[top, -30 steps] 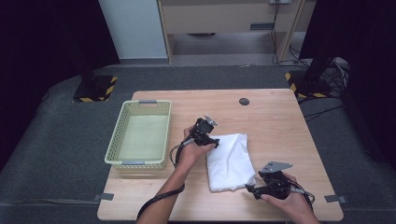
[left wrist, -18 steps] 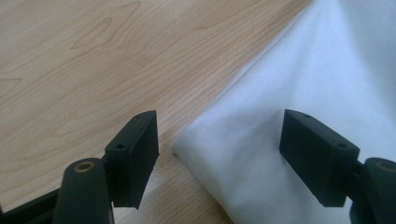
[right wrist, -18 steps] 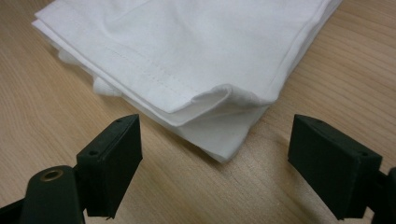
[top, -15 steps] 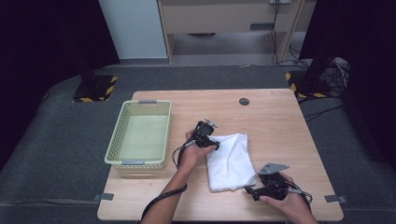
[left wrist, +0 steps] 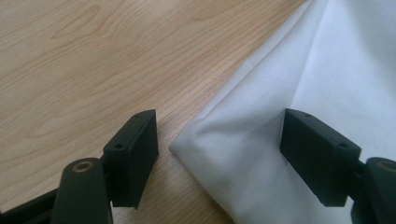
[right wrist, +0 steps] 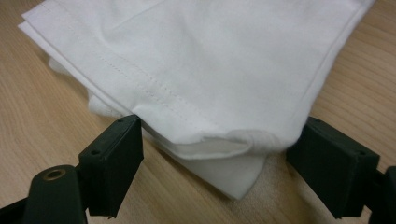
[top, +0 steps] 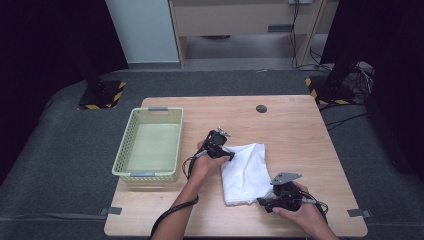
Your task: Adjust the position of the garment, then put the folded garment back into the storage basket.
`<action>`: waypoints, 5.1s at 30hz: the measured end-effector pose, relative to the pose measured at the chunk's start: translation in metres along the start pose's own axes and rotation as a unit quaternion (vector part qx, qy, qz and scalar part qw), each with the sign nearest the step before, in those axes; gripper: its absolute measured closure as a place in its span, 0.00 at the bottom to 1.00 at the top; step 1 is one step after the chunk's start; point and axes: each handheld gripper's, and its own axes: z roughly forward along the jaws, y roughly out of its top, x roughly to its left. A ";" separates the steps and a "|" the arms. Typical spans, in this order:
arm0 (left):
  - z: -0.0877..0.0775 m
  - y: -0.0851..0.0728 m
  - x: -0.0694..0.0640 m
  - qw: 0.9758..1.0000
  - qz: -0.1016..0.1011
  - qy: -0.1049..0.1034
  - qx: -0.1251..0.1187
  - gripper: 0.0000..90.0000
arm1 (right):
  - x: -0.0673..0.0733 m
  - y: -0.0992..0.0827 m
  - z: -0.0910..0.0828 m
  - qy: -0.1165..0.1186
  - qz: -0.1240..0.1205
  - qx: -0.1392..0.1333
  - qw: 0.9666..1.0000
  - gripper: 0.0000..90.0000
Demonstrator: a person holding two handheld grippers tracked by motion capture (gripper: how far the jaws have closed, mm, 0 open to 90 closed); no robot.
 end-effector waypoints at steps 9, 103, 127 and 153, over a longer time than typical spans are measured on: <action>-0.002 -0.003 -0.003 1.000 0.012 -0.013 -0.015 0.43 | 0.006 0.004 0.008 -0.017 -0.031 -0.010 0.999 0.28; -0.128 0.055 0.021 0.997 0.069 0.005 -0.047 0.87 | 0.037 0.116 -0.026 0.050 -0.073 -0.062 0.994 0.87; -0.160 0.059 0.054 0.995 0.069 0.023 -0.064 0.87 | 0.042 0.160 -0.026 0.044 -0.083 -0.083 0.992 0.87; -0.199 0.052 0.103 0.994 0.064 0.061 -0.072 0.87 | 0.071 0.217 -0.004 0.036 -0.115 -0.080 0.989 0.87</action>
